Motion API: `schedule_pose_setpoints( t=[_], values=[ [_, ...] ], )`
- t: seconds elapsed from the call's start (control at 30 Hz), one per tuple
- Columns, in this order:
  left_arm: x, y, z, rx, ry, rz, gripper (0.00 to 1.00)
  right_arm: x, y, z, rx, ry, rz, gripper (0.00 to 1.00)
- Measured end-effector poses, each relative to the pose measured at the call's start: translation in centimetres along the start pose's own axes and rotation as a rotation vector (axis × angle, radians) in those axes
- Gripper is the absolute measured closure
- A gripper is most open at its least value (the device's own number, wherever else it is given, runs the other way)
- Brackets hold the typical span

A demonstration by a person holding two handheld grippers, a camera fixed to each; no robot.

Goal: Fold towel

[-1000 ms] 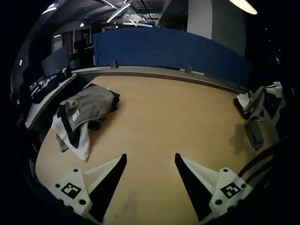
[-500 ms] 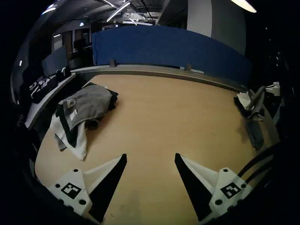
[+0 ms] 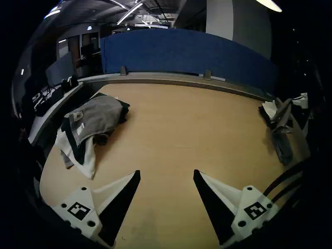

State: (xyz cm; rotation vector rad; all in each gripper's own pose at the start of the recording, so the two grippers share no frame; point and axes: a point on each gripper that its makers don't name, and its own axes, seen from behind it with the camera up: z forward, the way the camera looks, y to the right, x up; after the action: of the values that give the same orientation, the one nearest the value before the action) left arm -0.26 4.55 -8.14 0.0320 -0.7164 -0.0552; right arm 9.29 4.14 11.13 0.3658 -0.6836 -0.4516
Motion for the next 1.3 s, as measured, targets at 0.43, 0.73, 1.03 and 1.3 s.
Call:
schedule_pose_setpoints(
  t=[0.43, 0.73, 1.03, 1.3],
  values=[
    [0.1, 0.4, 0.2, -0.011, -0.003, 0.010, 0.05, -8.4, 0.1, -3.0, -0.038, -0.095, 0.097, 0.96],
    [0.0, 0.9, 0.3, -0.021, -0.005, 0.024, 0.05, -15.7, -0.3, -4.7, -0.080, -0.173, 0.223, 0.95],
    [-0.1, 1.1, -0.1, -0.022, -0.005, 0.033, 0.05, -22.5, -0.3, -4.6, -0.120, -0.270, 0.343, 0.96],
    [-0.3, 1.2, -0.3, -0.021, -0.006, 0.041, 0.05, -26.4, 0.0, -3.2, -0.141, -0.344, 0.412, 0.95]
  ],
)
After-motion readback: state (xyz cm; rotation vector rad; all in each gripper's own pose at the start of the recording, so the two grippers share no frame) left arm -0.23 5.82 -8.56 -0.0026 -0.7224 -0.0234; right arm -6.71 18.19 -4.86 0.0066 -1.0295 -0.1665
